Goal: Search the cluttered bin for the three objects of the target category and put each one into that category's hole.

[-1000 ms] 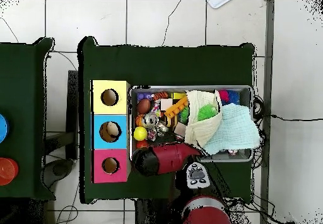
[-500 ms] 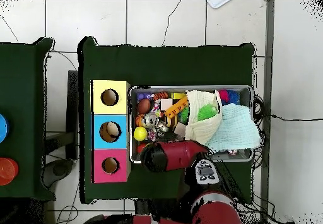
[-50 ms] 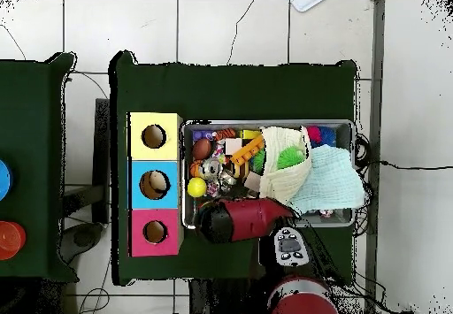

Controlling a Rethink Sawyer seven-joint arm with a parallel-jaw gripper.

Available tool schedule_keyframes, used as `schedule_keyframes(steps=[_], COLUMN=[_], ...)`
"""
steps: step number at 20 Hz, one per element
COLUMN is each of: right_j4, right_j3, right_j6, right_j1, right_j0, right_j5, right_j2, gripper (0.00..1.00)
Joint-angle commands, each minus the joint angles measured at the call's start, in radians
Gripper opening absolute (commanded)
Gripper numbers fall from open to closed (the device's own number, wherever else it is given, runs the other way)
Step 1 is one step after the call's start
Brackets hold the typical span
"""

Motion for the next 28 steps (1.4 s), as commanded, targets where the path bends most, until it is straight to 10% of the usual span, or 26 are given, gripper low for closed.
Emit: schedule_keyframes(steps=[1, 12, 28], right_j4=[0.159, 0.243, 0.425], right_j3=[0.062, -0.043, -0.095], right_j6=[0.082, 0.149, 0.288], right_j1=[-0.273, -0.290, -0.228], right_j0=[0.076, 0.160, 0.296], right_j5=[0.460, 0.585, 0.379], right_j2=[0.095, 0.082, 0.057], gripper=[0.00, 0.00, 0.00])
